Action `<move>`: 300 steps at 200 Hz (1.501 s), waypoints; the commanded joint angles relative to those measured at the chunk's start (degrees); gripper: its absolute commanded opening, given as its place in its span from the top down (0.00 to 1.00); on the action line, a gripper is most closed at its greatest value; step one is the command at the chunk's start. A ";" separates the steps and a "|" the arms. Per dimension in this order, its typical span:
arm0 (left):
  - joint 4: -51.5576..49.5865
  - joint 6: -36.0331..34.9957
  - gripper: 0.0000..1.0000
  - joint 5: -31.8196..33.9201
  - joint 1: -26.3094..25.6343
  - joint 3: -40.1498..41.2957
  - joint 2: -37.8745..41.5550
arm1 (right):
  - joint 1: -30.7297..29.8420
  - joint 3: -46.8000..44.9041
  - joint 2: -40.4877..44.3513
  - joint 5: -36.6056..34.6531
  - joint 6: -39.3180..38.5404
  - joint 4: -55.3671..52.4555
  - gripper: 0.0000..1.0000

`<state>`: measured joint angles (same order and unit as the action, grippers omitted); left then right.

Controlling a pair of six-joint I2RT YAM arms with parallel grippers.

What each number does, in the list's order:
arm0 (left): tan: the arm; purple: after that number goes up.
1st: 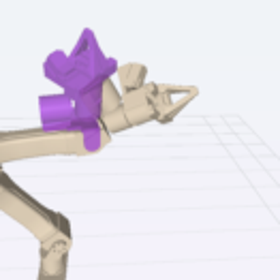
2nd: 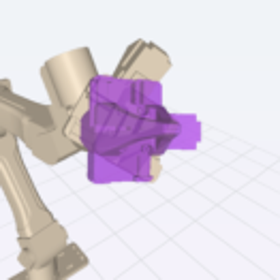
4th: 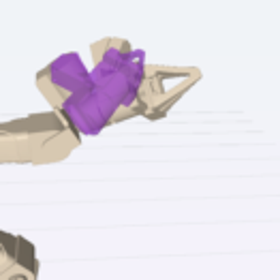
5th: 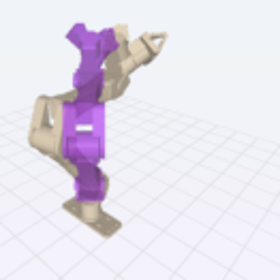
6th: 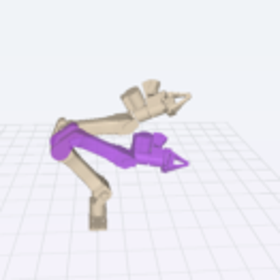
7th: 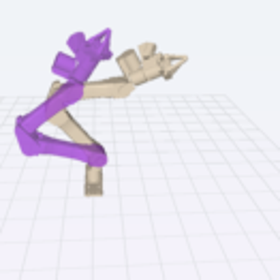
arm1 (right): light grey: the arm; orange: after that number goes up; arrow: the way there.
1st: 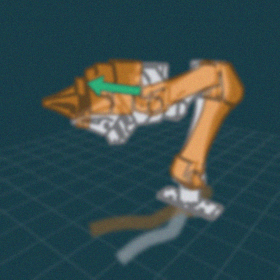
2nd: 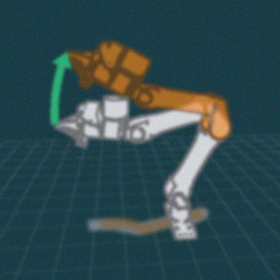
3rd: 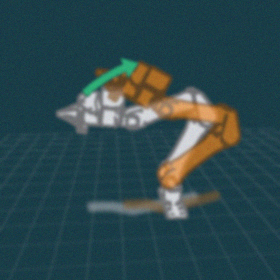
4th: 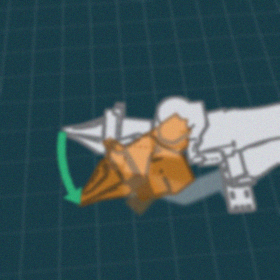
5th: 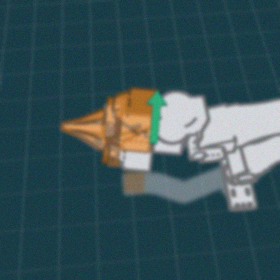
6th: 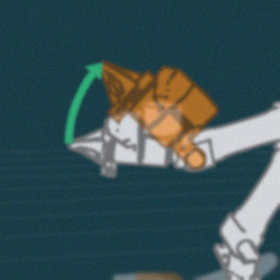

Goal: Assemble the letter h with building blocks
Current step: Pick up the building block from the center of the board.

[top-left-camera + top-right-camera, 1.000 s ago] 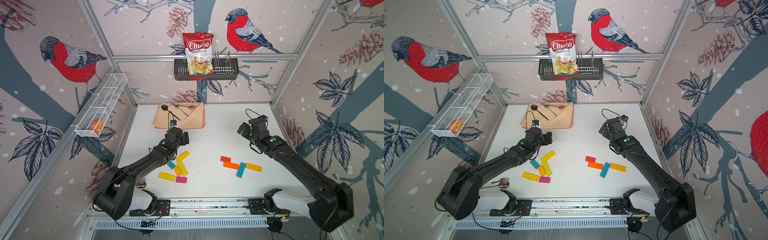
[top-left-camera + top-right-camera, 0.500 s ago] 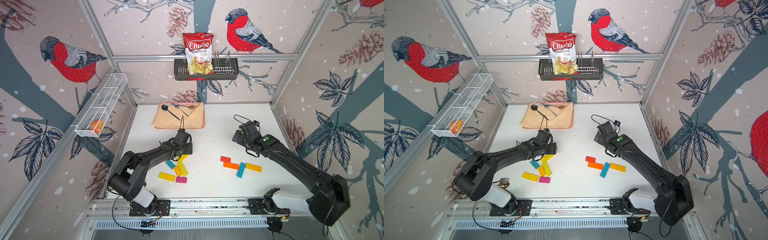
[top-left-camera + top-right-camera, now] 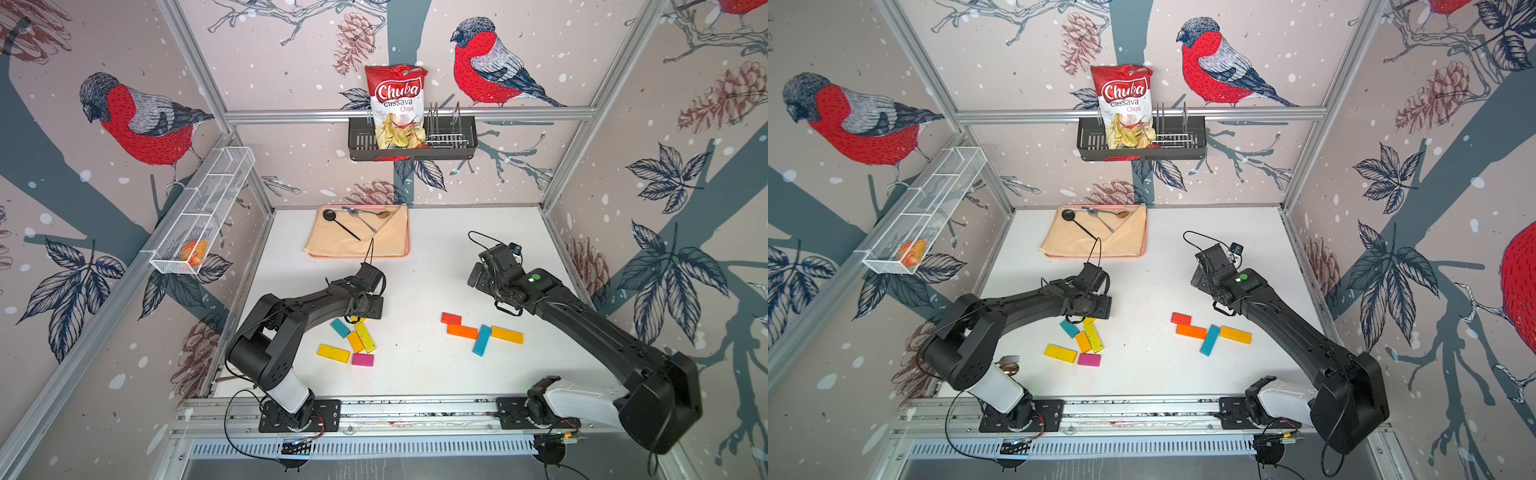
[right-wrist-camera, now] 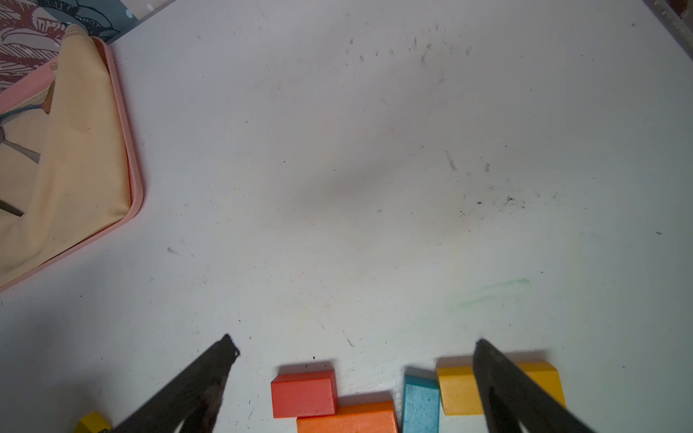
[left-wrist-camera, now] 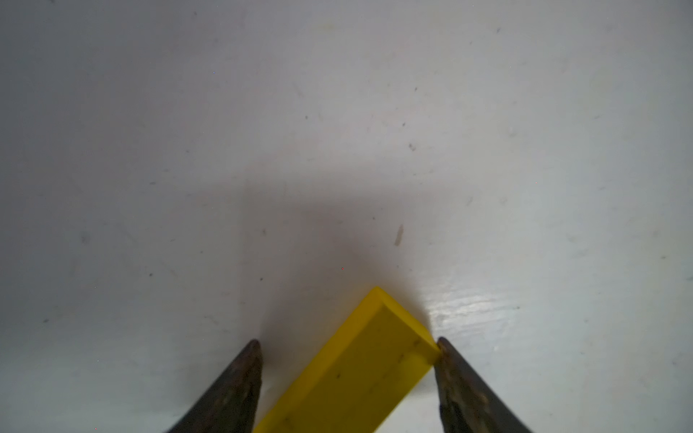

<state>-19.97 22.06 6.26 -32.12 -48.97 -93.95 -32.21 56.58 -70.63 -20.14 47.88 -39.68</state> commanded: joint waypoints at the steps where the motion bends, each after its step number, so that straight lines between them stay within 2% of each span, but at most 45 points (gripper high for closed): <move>1: -3.10 -0.72 0.36 0.96 -0.01 -0.30 -2.01 | -0.01 0.09 0.32 -1.03 0.20 -1.50 0.00; 34: -3.56 -0.62 0.46 3.02 -0.02 -0.57 -3.31 | 0.04 0.38 0.46 -0.95 0.46 -1.89 0.00; 52: -4.67 -1.09 0.48 3.58 0.01 -1.68 -4.05 | 0.03 0.29 0.74 -0.95 0.57 -1.88 0.00; 110: -10.79 -2.89 0.34 5.00 -0.04 -2.79 2.54 | 0.04 -0.19 1.74 -0.82 1.15 -2.50 0.00; 159: -12.33 -2.46 0.31 2.40 0.12 -2.31 3.24 | 0.03 0.02 2.42 -0.82 0.99 -3.34 0.00; 191: -11.85 -2.78 0.32 2.26 0.75 -2.62 1.41 | -0.05 -0.23 3.61 -0.86 1.08 -3.69 0.00; 238: -10.82 -3.32 0.41 2.14 2.77 -2.86 -1.46 | -0.05 -1.44 5.23 -0.64 1.52 -3.67 0.00; 300: -10.51 -4.58 0.70 4.17 4.21 -4.33 -3.46 | -0.06 -2.63 5.40 -0.29 1.79 -2.73 0.01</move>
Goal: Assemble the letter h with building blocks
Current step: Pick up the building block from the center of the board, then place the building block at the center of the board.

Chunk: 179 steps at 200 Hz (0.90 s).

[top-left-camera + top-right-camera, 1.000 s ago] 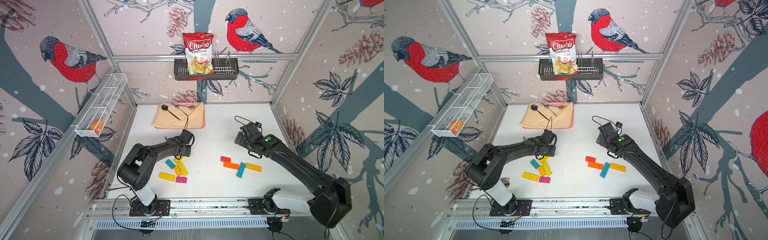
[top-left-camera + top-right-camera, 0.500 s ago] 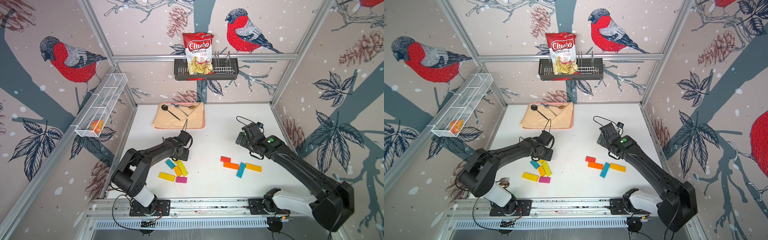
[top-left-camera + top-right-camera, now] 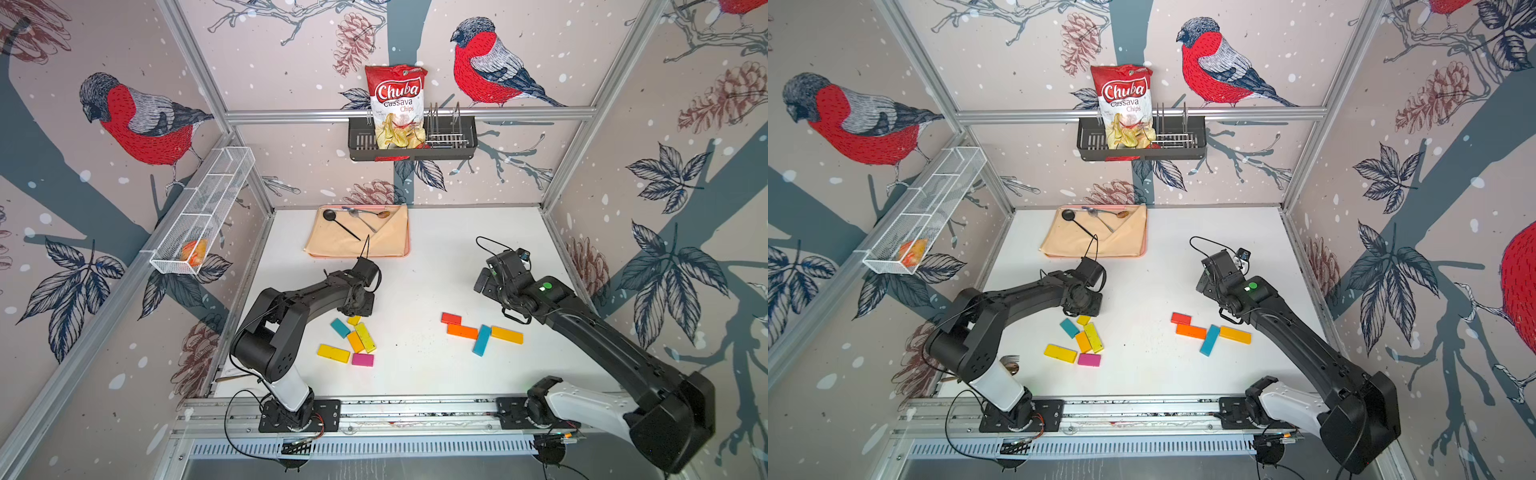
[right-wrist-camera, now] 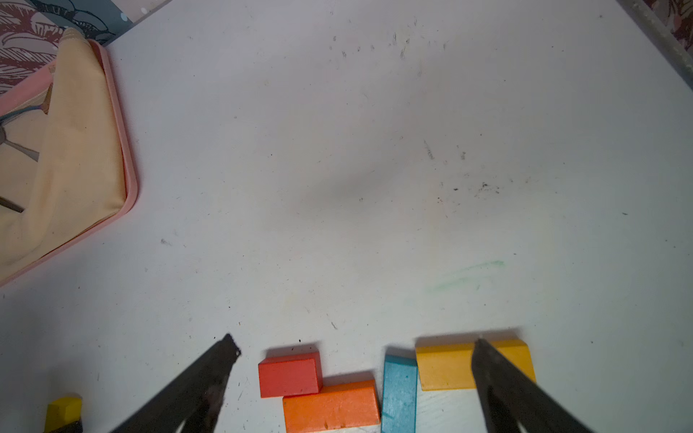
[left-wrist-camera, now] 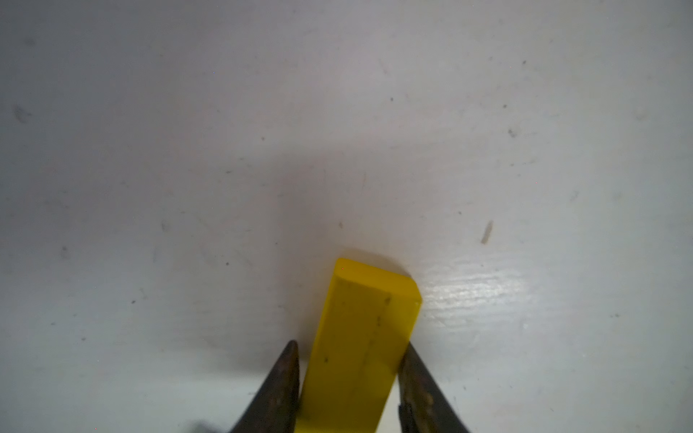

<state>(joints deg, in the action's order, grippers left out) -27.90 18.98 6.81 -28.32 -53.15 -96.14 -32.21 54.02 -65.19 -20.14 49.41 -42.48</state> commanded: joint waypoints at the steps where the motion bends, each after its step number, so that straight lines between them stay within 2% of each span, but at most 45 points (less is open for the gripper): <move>1: -2.59 -1.49 0.71 3.68 0.39 -0.18 -1.35 | -0.06 -0.07 -0.08 -0.27 0.30 0.09 0.01; 43: -2.43 -1.51 0.84 4.79 0.54 -1.36 -2.12 | -0.05 -0.31 -0.38 0.10 0.60 0.64 0.02; 71: -2.99 -1.02 1.00 5.90 0.61 -5.03 -2.73 | 0.03 0.09 -0.48 0.19 0.54 0.69 0.02; 103: -5.42 3.53 1.00 2.87 0.13 -14.11 -3.78 | 0.02 1.26 0.05 -1.00 0.08 -0.09 0.02; 115: -5.26 6.10 1.00 -0.17 -1.39 -17.19 -4.49 | 0.04 1.31 0.37 -1.30 -0.01 -0.10 0.02; 134: -4.98 11.11 1.00 -1.05 -4.57 -21.61 -6.59 | 0.12 1.18 0.76 -1.26 0.22 -0.11 0.02; 153: -5.16 14.45 1.00 1.04 -7.54 -23.77 -9.00 | 0.08 0.88 1.06 -0.81 0.51 -0.40 0.02; 179: -3.87 15.32 1.00 2.42 -10.09 -23.28 -11.21 | 0.10 -0.20 1.67 -0.38 0.65 -0.58 0.02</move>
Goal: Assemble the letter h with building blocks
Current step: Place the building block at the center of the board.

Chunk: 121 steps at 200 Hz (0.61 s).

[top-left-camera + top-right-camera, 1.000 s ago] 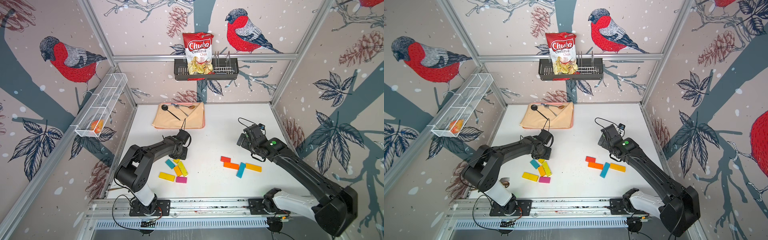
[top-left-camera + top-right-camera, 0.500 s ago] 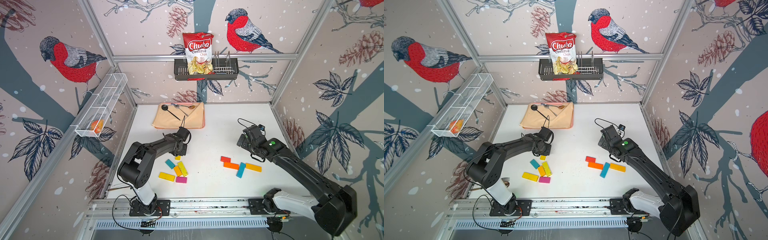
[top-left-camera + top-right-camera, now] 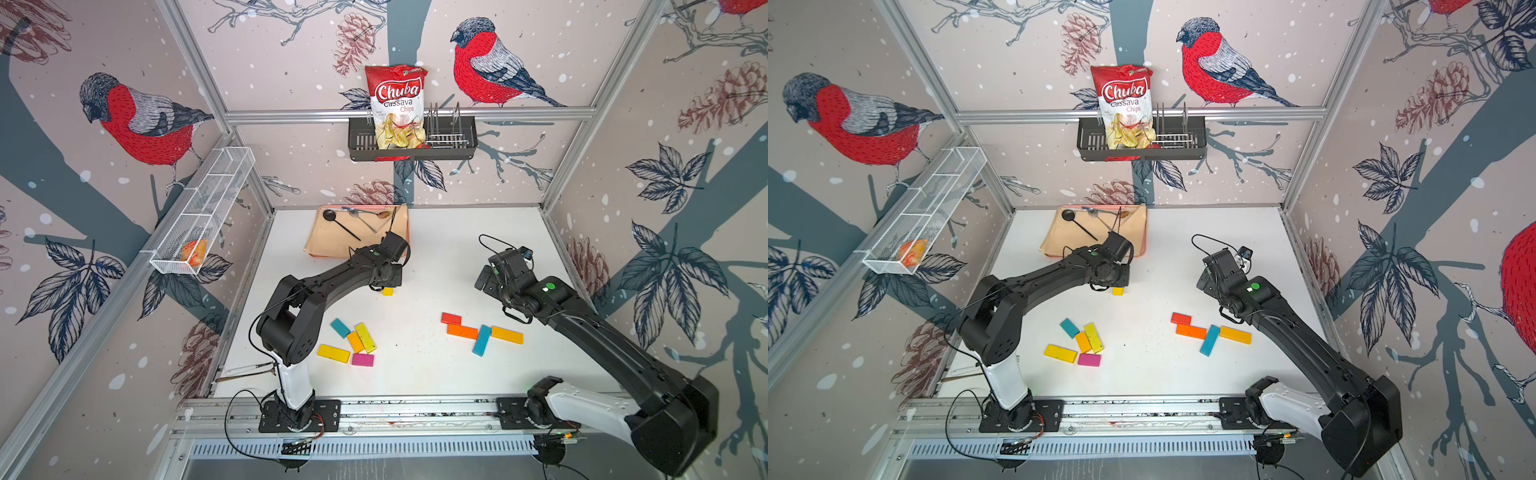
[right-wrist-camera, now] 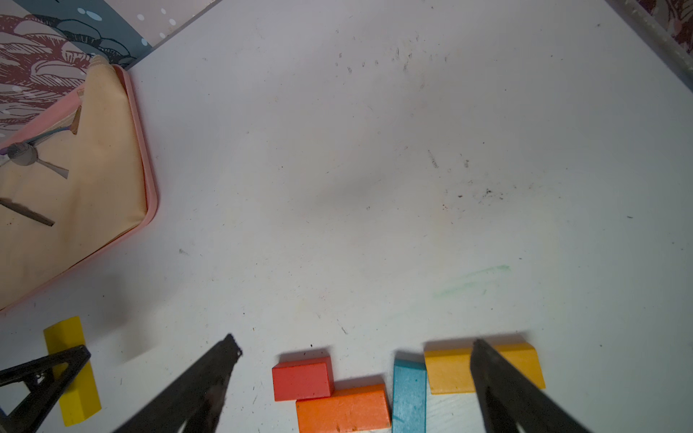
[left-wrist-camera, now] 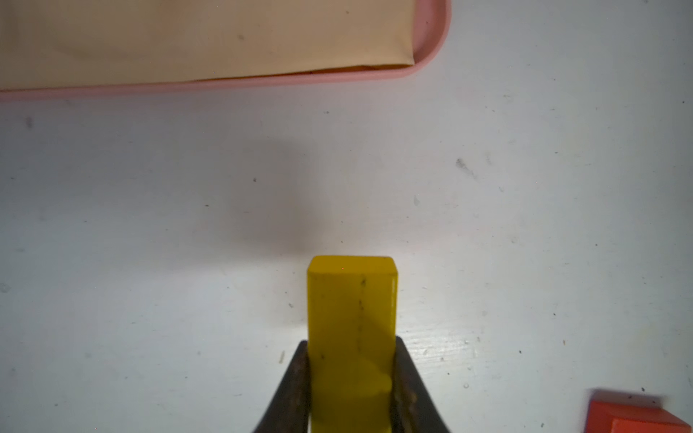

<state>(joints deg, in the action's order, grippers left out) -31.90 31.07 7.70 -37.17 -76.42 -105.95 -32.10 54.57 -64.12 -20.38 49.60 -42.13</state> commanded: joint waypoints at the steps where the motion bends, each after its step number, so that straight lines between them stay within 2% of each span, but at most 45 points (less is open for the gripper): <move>1: 0.15 3.18 1.00 1.61 -1.24 0.02 -1.47 | 0.00 -0.81 0.67 -0.16 0.43 -0.89 0.02; 30: 0.12 1.00 1.00 6.50 -1.07 -1.00 -3.93 | 0.02 -1.15 1.07 -0.07 -0.25 -0.58 0.02; 121: 2.35 3.99 1.00 4.24 -1.32 -0.57 -7.53 | 0.02 -0.25 -0.16 0.26 -0.87 -0.04 0.02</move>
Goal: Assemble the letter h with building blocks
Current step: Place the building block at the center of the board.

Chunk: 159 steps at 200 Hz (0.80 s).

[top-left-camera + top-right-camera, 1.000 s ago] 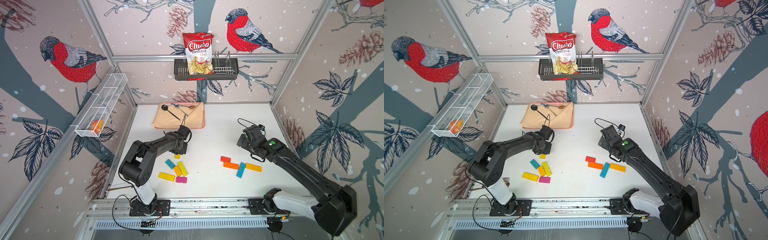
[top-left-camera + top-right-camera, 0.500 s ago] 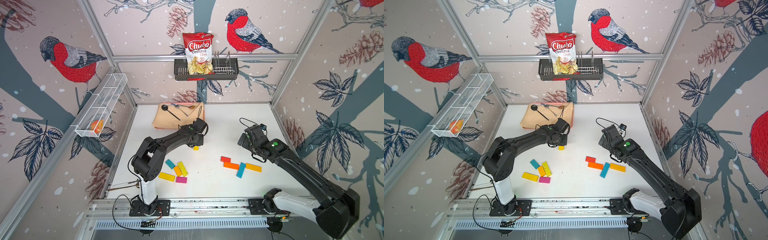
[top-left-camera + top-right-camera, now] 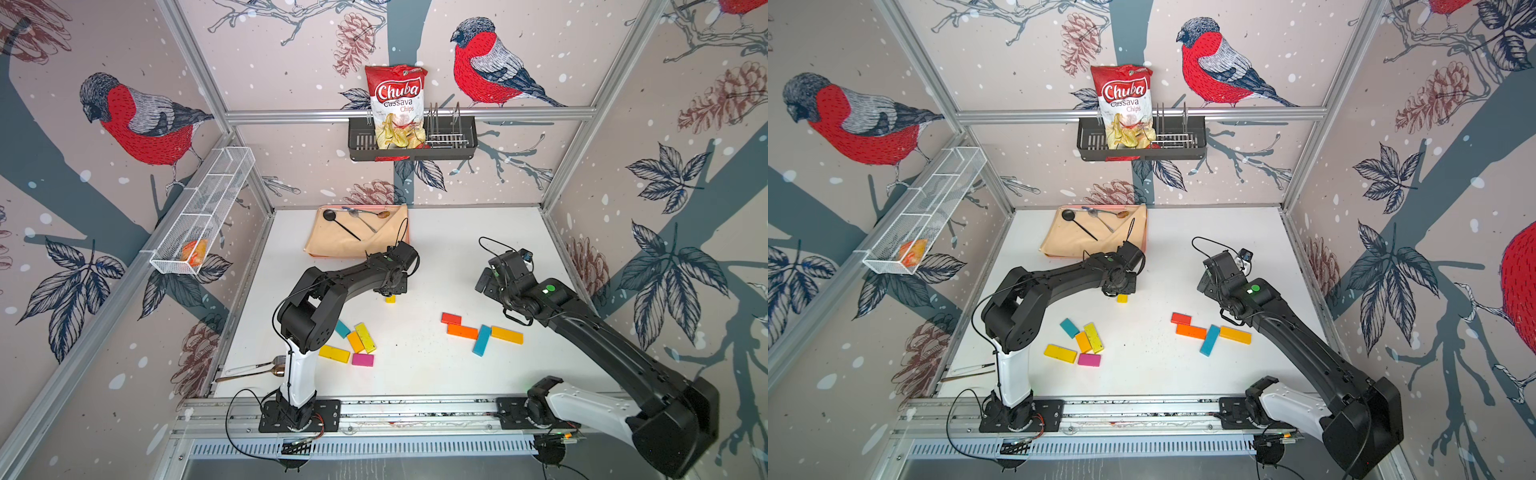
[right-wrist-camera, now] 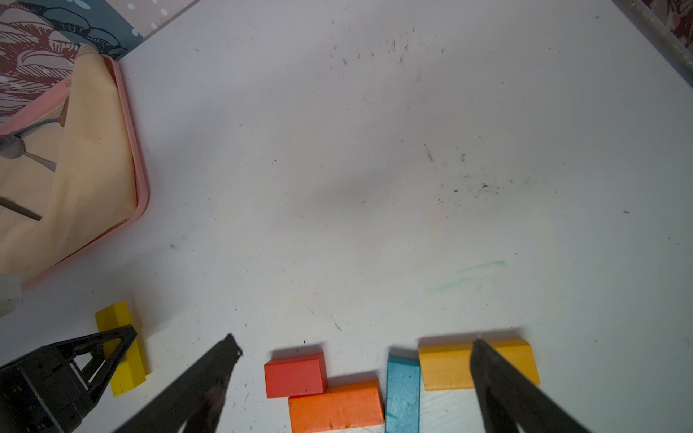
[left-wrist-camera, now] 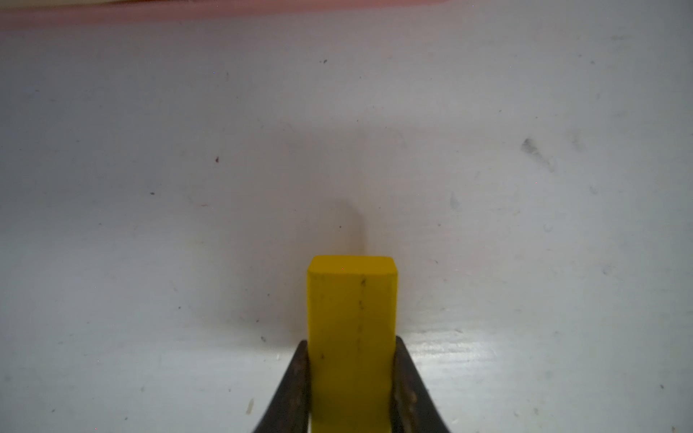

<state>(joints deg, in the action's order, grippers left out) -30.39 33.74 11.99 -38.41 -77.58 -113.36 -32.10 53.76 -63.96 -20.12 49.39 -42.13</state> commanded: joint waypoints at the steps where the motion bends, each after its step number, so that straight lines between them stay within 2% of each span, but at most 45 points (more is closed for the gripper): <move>1: 0.85 1.37 1.00 -0.13 -0.08 0.59 -0.07 | 0.02 0.56 -0.34 0.00 -0.67 -0.05 0.02; 79: 0.12 2.05 1.00 -0.48 -0.89 -0.19 -0.22 | 0.06 1.26 -1.14 0.26 -0.87 0.18 0.02; 106: 0.28 2.31 0.77 -0.77 -0.87 -0.24 -0.68 | 0.09 1.53 -0.66 -0.22 -0.96 -0.74 0.02; 120: 0.33 2.43 0.68 -0.74 -0.87 -0.29 -0.51 | 0.10 1.44 -0.18 -0.40 -1.04 -0.81 0.02; 159: -0.02 2.54 0.57 -0.76 -0.96 -0.55 0.31 | 0.03 1.61 -0.34 -0.37 -0.96 -0.91 0.01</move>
<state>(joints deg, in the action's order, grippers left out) -30.13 35.75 11.53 -39.20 -77.71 -113.86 -32.05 54.85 -64.07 -19.94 49.17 -42.17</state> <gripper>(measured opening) 0.400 0.983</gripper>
